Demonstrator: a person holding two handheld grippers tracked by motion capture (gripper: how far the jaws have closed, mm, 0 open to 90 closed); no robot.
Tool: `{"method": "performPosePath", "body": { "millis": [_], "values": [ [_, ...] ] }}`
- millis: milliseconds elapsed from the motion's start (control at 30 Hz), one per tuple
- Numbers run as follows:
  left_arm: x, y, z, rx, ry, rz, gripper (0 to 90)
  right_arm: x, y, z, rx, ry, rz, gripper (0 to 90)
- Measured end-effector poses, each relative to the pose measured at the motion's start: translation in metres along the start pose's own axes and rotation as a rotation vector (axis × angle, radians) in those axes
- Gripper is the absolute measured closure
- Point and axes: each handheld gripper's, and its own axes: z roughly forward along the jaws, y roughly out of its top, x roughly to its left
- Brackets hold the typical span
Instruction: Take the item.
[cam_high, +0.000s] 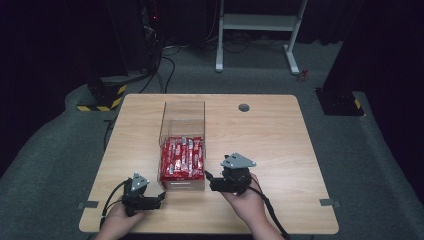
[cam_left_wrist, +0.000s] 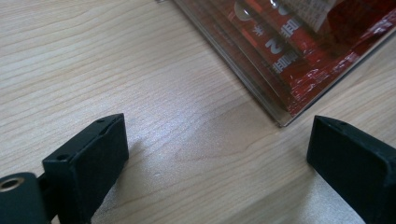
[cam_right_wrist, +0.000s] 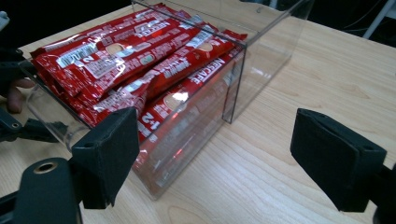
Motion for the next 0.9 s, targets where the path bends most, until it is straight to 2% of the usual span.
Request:
{"method": "performPosePath", "body": {
  "millis": [433, 900],
  "values": [
    [0.0, 0.0, 0.0, 0.001, -0.005, 0.002, 4.9, 0.018, 0.012, 0.01, 0.0, 0.04, -0.03, 17.6],
    [0.0, -0.001, 0.0, 0.0, -0.011, 0.016, 4.2, 0.028, 0.017, 0.022, 0.005, 0.068, -0.03, 19.9]
  ]
}}
